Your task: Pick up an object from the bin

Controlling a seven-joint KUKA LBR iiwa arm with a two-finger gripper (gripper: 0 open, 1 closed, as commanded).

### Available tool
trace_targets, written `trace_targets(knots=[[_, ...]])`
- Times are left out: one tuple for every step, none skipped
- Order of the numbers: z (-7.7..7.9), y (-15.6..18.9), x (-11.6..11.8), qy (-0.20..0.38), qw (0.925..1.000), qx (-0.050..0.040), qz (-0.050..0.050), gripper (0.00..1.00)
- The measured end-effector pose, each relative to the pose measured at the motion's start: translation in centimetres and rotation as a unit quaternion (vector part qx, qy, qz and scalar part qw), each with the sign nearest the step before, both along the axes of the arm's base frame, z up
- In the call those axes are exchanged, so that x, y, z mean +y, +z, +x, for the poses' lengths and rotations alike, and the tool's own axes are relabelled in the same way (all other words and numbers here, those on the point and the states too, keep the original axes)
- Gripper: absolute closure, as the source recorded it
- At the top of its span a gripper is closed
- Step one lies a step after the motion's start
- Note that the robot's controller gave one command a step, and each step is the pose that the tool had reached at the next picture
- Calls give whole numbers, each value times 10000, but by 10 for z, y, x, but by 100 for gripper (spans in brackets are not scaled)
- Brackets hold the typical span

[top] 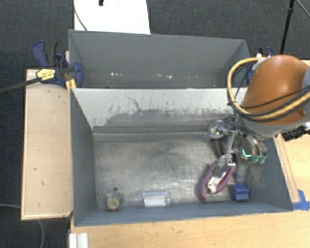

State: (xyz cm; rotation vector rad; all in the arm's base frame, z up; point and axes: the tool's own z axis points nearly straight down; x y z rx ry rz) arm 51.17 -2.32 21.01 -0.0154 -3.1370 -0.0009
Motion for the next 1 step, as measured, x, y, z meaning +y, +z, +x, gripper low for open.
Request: trace_targets(knots=[[-2,-74,-42,1341,9910,-4,1,0]])
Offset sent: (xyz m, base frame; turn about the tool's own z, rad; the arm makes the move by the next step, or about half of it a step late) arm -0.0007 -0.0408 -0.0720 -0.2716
